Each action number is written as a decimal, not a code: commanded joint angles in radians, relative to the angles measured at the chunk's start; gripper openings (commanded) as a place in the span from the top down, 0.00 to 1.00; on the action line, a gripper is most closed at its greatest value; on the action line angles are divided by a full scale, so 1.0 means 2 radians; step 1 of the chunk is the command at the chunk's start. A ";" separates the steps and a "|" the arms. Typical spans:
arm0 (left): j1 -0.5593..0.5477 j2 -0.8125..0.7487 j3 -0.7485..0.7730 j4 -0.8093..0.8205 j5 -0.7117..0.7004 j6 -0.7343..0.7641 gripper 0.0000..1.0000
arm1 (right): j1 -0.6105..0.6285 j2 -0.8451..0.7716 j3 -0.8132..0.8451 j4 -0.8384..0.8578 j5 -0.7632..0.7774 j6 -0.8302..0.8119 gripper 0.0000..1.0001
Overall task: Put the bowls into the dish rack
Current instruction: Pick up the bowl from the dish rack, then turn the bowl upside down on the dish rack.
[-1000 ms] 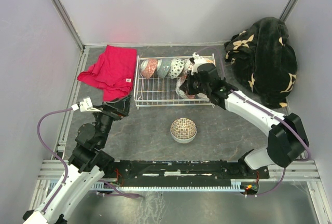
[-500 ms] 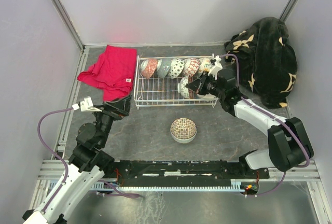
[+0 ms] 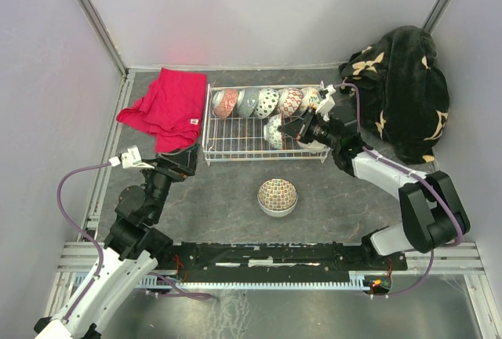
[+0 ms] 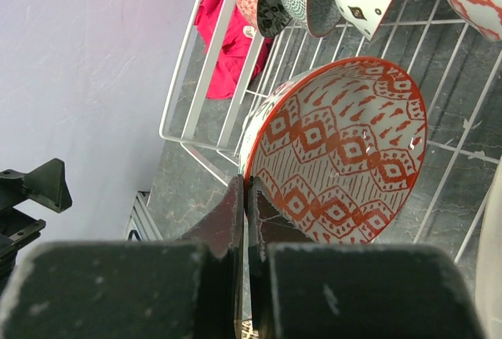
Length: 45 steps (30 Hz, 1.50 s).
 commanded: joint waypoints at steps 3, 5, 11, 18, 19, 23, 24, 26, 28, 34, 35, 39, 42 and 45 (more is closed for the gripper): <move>-0.002 0.002 0.010 0.021 0.003 0.008 0.01 | -0.001 0.006 -0.005 0.035 -0.027 0.012 0.99; -0.002 0.001 0.010 0.021 0.004 0.008 0.01 | -0.001 0.011 -0.007 0.035 -0.024 0.011 0.99; -0.002 -0.001 0.010 0.021 0.004 0.008 0.01 | -0.001 0.020 -0.010 0.041 -0.022 0.014 0.99; -0.002 -0.001 0.010 0.021 0.004 0.008 0.01 | -0.001 0.023 -0.016 0.041 -0.017 0.015 0.99; -0.002 -0.001 0.010 0.021 0.004 0.008 0.01 | -0.001 0.022 -0.018 0.041 -0.017 0.015 0.99; -0.002 -0.001 0.010 0.021 0.004 0.007 0.01 | -0.001 0.017 -0.022 0.029 -0.014 0.010 0.99; -0.002 0.000 0.010 0.021 0.005 0.007 0.01 | -0.001 0.013 -0.022 0.021 -0.011 0.007 0.99; -0.002 -0.001 0.010 0.020 0.004 0.007 0.01 | -0.001 0.007 -0.021 0.001 -0.005 -0.003 0.99; -0.002 -0.001 0.010 0.021 0.005 0.007 0.01 | -0.001 -0.004 -0.019 -0.029 0.004 -0.018 0.99; -0.002 0.000 0.010 0.021 0.005 0.007 0.01 | -0.001 -0.019 -0.012 -0.099 0.032 -0.044 0.99; -0.002 0.001 0.010 0.021 0.005 0.007 0.01 | -0.001 -0.019 -0.012 -0.104 0.034 -0.047 0.99; -0.002 0.000 0.010 0.021 0.004 0.007 0.01 | -0.001 -0.021 -0.008 -0.128 0.044 -0.056 0.99; -0.002 0.001 0.010 0.021 0.004 0.007 0.01 | -0.001 -0.026 -0.004 -0.147 0.054 -0.064 0.99; -0.002 0.001 0.010 0.021 0.004 0.007 0.01 | -0.001 -0.034 -0.001 -0.167 0.067 -0.074 0.99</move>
